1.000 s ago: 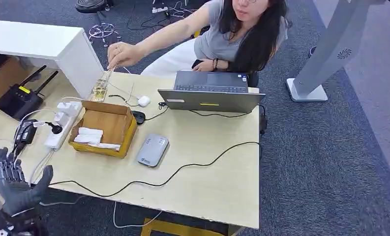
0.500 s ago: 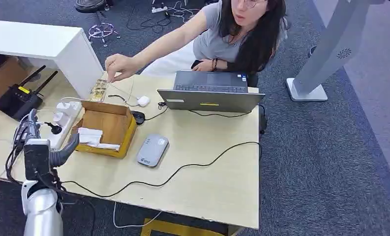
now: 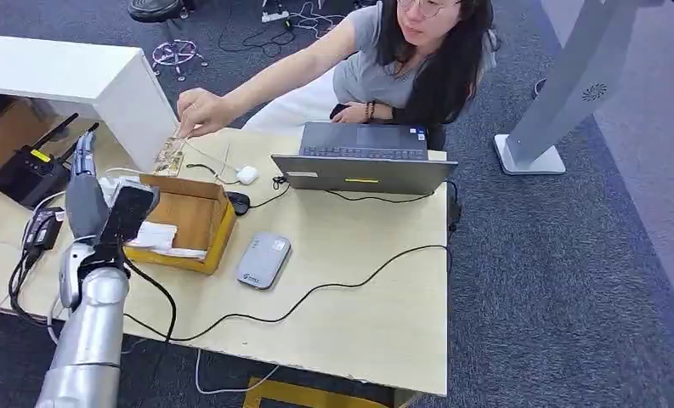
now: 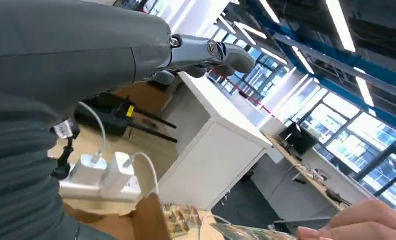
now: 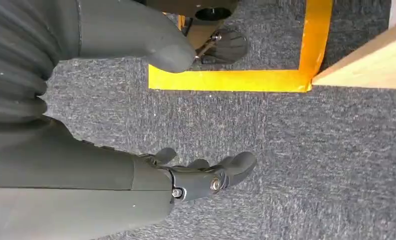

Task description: Pass the card to the sensor for recognition and then transmit it.

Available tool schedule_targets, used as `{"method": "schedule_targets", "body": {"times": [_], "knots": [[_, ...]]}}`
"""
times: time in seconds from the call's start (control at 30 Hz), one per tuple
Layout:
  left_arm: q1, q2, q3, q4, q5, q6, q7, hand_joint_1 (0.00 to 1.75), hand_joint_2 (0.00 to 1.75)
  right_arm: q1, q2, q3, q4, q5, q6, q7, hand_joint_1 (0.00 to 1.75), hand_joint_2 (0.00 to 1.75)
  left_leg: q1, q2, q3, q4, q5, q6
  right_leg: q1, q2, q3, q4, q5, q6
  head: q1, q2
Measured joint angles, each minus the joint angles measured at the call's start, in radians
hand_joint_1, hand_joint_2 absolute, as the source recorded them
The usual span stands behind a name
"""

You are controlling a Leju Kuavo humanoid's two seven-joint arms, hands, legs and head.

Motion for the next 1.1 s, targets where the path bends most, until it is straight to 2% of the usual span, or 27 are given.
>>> {"method": "schedule_targets", "body": {"times": [0.5, 0.53, 0.83, 1.1], "knots": [[-0.23, 0.105, -0.171, 0.199, -0.364, 0.177, 0.148, 0.0, 1.75, -0.016, 0.008, 0.057, 0.005, 0.088, 0.009, 0.038, 0.0, 1.75, 0.0, 0.0, 0.0, 0.0, 0.001, -0.001, 0.0, 0.0, 0.0, 0.001, 0.001, -0.001, 0.0, 0.0], [-0.23, 0.105, -0.171, 0.199, -0.37, 0.182, 0.15, 1.75, 1.75, -0.016, 0.008, 0.057, 0.005, 0.092, 0.009, 0.039, 0.0, 1.75, 0.0, 0.001, 0.0, 0.0, 0.001, -0.001, 0.0, 0.001, 0.0, 0.001, 0.001, -0.001, 0.0, 0.0], [-0.303, 0.137, -0.225, 0.262, -0.481, 0.241, 0.207, 1.75, 1.75, -0.019, 0.012, 0.079, 0.006, 0.13, 0.008, 0.054, 0.0, 1.75, 0.0, 0.0, -0.001, 0.0, 0.001, -0.001, 0.0, 0.001, -0.001, 0.001, 0.001, -0.001, 0.0, 0.0], [-0.31, 0.153, -0.244, 0.29, -0.474, 0.241, 0.199, 1.75, 1.75, -0.019, 0.012, 0.087, 0.007, 0.137, 0.008, 0.058, 0.0, 1.75, 0.0, 0.001, -0.001, 0.0, 0.001, -0.001, 0.0, 0.001, -0.001, 0.001, 0.001, -0.001, 0.0, 0.0]]}}
